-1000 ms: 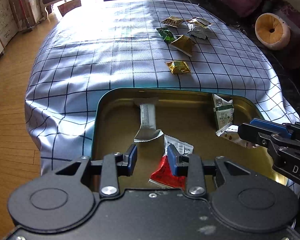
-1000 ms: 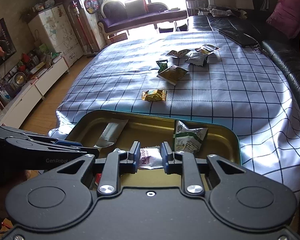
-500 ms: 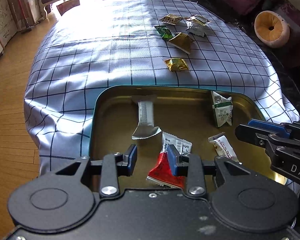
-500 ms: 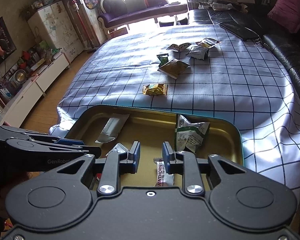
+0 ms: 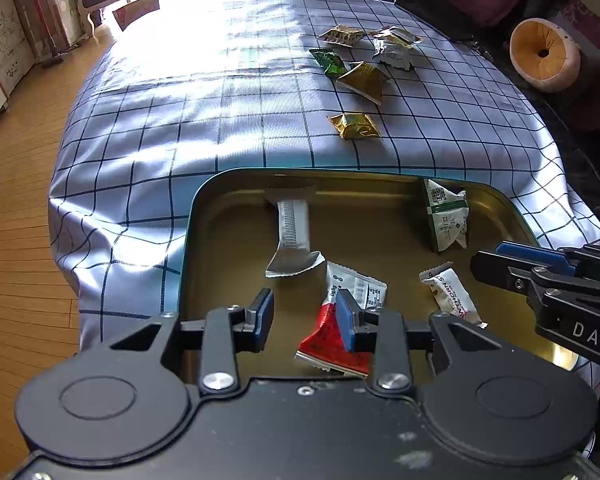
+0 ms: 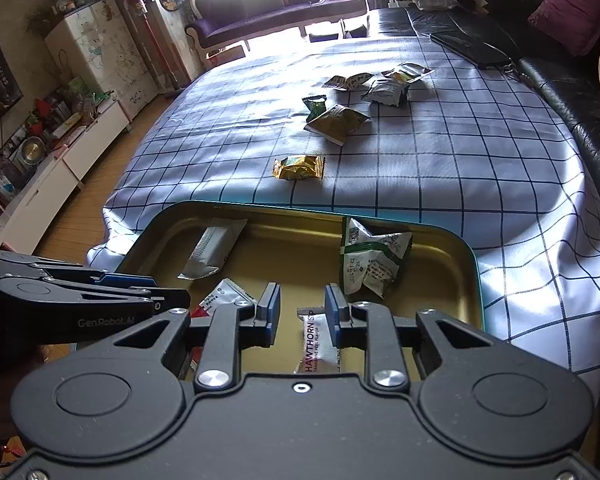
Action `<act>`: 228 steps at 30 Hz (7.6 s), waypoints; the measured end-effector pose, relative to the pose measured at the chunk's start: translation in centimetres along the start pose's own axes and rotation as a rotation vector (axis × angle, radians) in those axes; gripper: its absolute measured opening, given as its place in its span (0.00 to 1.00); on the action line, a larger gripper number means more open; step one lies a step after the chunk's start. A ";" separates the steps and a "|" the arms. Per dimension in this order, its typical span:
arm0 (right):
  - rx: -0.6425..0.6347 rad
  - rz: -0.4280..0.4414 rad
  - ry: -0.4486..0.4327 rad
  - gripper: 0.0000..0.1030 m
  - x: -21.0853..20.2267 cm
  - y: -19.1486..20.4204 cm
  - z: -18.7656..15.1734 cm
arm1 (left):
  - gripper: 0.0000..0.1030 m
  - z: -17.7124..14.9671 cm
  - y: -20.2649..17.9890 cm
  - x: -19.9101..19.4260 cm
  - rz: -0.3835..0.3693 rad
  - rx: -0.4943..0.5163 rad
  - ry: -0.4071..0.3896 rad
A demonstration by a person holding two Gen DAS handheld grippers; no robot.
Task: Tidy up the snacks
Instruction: 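Lift both open tools out of the gold tray, then move both open tools toward the remaining snack pile, then grasp the green wrapped candy with the left tool while the right tool grasps the yellow-green bag, then carry the green candy with left tool while right carries yellow-green bag over the tray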
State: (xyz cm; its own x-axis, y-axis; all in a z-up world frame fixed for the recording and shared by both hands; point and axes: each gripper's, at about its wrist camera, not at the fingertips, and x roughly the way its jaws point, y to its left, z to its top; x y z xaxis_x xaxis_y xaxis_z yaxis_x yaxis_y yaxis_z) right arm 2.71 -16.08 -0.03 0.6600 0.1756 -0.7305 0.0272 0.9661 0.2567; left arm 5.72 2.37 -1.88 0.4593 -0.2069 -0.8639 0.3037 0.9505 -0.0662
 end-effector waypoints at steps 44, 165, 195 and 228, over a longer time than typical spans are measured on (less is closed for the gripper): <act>0.081 -0.216 -0.123 0.35 1.7 -5.0 1.6 | 0.38 1.7 2.1 -0.2 0.312 0.035 -0.308; 0.063 -0.010 0.054 0.40 12.5 -8.0 13.1 | 0.44 25.8 -2.7 16.4 0.003 -0.070 -0.041; 0.142 -0.033 0.003 0.46 15.3 -3.5 15.5 | 0.31 21.1 5.6 13.2 0.043 -0.105 -0.029; 0.029 -0.079 -0.078 0.41 6.1 -2.5 10.3 | 0.28 12.9 3.4 2.2 0.031 -0.089 -0.081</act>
State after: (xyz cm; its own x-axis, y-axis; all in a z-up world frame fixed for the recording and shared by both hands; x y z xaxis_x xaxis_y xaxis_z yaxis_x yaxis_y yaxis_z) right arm 14.43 -19.38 1.39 0.7116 0.0831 -0.6977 0.1021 0.9702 0.2197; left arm 18.53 2.18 2.45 0.5344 -0.1914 -0.8233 0.2141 0.9729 -0.0872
